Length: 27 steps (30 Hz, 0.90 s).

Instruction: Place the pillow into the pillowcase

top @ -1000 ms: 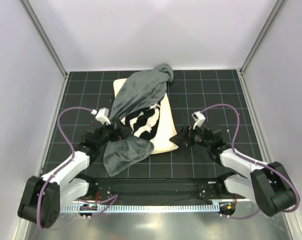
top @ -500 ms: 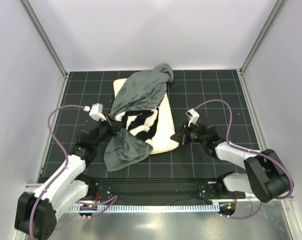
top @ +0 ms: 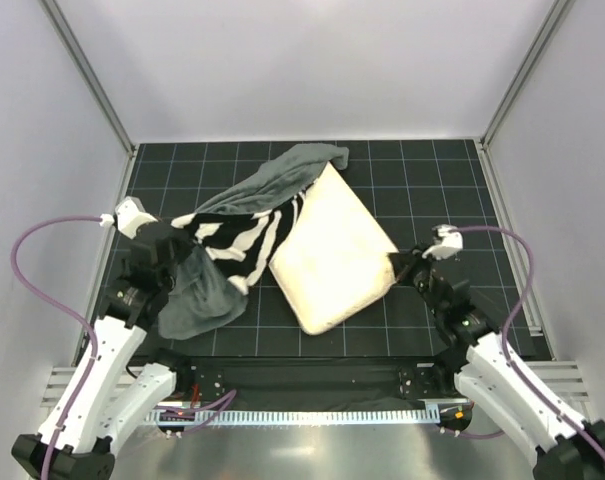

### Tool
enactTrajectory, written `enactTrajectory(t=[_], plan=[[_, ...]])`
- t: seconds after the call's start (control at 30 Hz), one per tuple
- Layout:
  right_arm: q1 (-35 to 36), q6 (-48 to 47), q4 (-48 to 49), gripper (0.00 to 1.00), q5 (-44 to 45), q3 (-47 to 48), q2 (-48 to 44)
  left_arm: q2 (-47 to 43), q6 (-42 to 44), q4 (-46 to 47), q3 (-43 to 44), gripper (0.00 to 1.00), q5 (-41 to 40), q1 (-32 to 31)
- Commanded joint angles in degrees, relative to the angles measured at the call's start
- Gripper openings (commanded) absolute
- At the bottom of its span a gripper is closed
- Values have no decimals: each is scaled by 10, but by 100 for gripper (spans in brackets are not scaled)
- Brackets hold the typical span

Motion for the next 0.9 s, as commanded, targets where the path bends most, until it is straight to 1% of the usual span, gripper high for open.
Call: enactTrajectory(t=[0.0,0.03,0.13,0.2,0.27,0.37,0.4,0.47,0.53,0.57,0.6,0.63,0.7,0.77,0.87], plan=[[-17,84,-133,4,299,21,-64,49,-53,-112,75,0,-81,36],[-29,78,-142,4,302,29,-70,56,-56,-119,84,0,-64,43],[-41,76,-194,4,296,77,-57,43,-53,-98,90,1,-41,48],[-49,82,-255,4,325,126,-27,34,-43,-96,98,0,-34,47],[-56,92,-312,4,359,175,-6,25,-11,-98,109,0,-18,48],[-58,98,-343,4,373,214,18,27,33,-113,144,0,-3,48],[-60,97,-343,4,375,219,18,30,41,-141,157,0,-8,48],[-64,91,-346,4,383,237,15,33,62,-165,197,0,-21,47],[-90,80,-351,4,383,253,19,33,76,-188,219,0,-46,48],[-104,66,-360,4,374,278,24,31,90,-192,235,0,-52,47],[-145,62,-370,4,357,294,31,27,98,-194,242,1,-52,47],[-167,58,-380,4,333,323,48,28,106,-198,248,0,-51,48],[-206,45,-397,4,311,350,60,35,115,-210,270,0,-53,47],[-249,43,-414,4,305,379,70,40,120,-224,280,1,-64,47],[-285,59,-434,4,310,401,71,43,126,-232,291,0,-90,47]])
